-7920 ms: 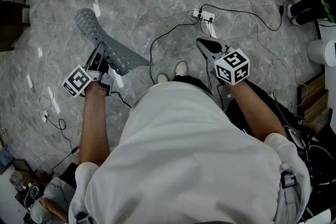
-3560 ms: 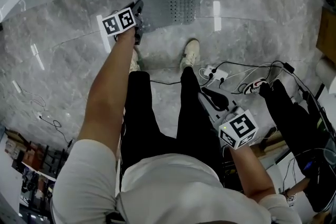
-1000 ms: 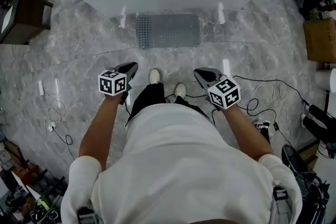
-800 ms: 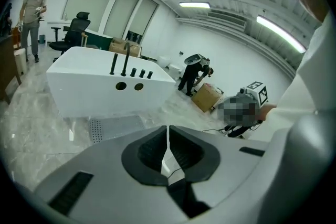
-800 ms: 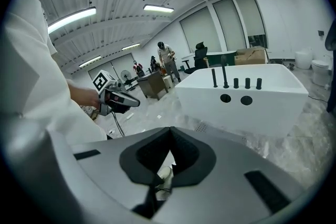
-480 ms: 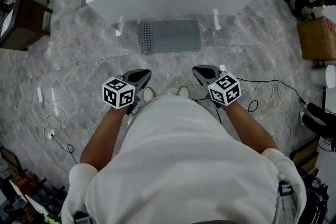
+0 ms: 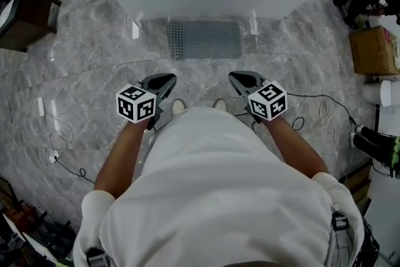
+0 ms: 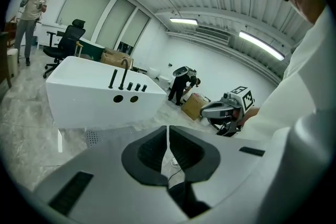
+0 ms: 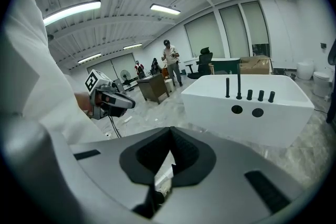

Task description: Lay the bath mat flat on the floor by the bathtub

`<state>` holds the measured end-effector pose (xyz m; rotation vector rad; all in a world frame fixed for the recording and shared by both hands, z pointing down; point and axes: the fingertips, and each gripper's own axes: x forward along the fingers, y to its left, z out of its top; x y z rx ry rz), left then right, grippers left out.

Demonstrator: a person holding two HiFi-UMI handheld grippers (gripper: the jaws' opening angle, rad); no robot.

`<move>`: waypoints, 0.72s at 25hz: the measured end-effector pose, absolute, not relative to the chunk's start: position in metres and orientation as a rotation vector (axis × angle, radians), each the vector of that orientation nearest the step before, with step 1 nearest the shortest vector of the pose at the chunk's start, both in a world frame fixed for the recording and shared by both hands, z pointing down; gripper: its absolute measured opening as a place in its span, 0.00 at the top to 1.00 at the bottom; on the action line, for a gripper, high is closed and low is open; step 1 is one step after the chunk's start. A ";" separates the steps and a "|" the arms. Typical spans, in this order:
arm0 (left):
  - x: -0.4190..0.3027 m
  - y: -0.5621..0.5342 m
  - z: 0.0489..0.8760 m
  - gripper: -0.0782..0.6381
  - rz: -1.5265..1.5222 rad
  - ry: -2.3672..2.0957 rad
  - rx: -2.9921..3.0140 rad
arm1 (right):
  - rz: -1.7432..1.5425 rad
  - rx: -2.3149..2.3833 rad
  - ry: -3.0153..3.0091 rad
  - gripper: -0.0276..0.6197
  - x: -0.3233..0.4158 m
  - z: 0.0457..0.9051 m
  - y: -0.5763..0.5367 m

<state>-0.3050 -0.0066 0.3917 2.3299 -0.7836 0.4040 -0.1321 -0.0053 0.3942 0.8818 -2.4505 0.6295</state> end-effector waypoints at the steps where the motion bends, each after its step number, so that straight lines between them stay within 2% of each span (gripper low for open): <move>1: -0.312 -0.005 0.393 0.85 0.405 -0.783 2.333 | 0.624 0.882 -2.449 0.95 -0.139 0.394 -0.005; 12: -0.388 0.016 0.405 0.85 0.420 -0.766 2.341 | 0.601 0.907 -2.442 0.95 -0.217 0.396 0.001; 18: -0.400 0.022 0.414 0.85 0.404 -0.726 2.347 | 0.596 0.914 -2.421 0.95 -0.238 0.403 0.018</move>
